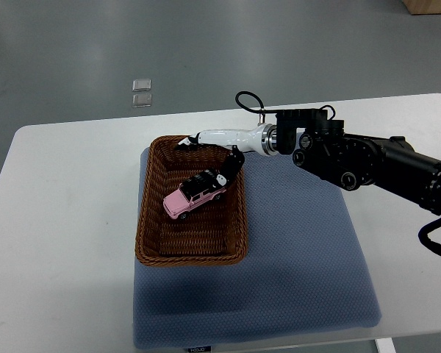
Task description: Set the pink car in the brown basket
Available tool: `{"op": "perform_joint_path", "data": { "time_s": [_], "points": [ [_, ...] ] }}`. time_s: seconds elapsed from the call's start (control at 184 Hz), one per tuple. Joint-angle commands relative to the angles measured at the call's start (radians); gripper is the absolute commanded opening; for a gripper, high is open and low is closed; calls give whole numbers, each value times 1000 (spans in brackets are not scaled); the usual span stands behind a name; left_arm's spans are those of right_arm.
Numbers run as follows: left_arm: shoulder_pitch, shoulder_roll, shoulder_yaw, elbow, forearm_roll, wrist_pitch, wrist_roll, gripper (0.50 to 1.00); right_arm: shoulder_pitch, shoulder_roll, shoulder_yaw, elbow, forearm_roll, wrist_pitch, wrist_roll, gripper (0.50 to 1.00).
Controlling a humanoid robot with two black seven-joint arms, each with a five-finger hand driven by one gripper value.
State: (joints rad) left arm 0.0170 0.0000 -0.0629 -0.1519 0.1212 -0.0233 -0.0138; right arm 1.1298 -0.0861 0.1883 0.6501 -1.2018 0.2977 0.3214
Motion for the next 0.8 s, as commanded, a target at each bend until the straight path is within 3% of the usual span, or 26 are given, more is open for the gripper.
{"op": "perform_joint_path", "data": {
  "time_s": [0.0, 0.076, 0.348, 0.424, 0.56, 0.793],
  "points": [
    [0, 0, 0, 0, 0, 0, 0, 1000, 4, -47, 48, -6, 111, 78, -35, 915],
    [0, 0, 0, 0, 0, 0, 0, 1000, 2, -72, 71, -30, 244, 159, -64, 915],
    [0, 0, 0, 0, 0, 0, 0, 1000, -38, -87, 86, -164, 748, 251, -85, 915],
    [0, 0, 0, 0, 0, 0, 0, 1000, -61, -107, 86, -175, 901, 287, -133, 915],
    [0, 0, 0, 0, 0, 0, 0, 1000, -113, -109, 88, -216, 1128, 293, -214, 915],
    [0, 0, 0, 0, 0, 0, 0, 1000, -177, -93, 109, -268, 1340, 274, -220, 915]
  ]
}}
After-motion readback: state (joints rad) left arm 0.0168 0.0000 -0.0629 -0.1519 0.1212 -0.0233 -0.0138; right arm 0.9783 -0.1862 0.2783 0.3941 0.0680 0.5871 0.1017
